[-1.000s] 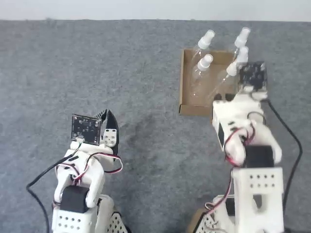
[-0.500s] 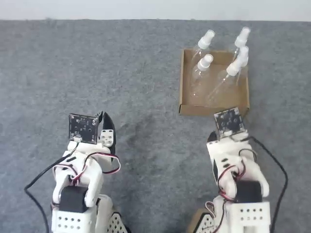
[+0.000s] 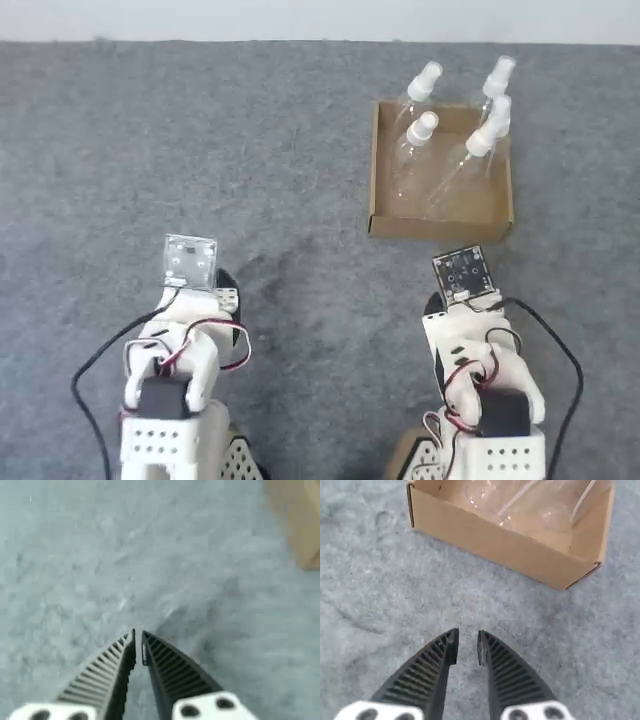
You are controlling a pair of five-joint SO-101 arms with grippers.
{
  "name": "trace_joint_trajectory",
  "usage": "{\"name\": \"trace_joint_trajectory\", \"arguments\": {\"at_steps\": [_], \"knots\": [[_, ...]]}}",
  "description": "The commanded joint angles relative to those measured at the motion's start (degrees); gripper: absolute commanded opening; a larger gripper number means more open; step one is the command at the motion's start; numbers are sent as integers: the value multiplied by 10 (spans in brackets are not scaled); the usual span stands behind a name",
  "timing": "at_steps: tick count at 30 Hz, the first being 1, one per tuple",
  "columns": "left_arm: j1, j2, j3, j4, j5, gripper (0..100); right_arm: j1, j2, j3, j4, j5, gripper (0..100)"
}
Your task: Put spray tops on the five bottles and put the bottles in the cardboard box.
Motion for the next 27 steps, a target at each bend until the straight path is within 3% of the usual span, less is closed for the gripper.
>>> {"name": "trace_joint_trajectory", "arguments": {"at_steps": [1, 14, 22, 27], "knots": [[-70, -10, 26, -129, -28, 11, 6, -5, -1, 7, 7, 17], [-48, -22, 26, -9, -33, 12, 5, -6, 83, 4, 8, 19], [-52, -22, 26, 64, -33, 12, 3, -5, 84, 81, 6, 18], [-52, -22, 26, 66, -33, 12, 3, -5, 84, 82, 6, 18]]}}
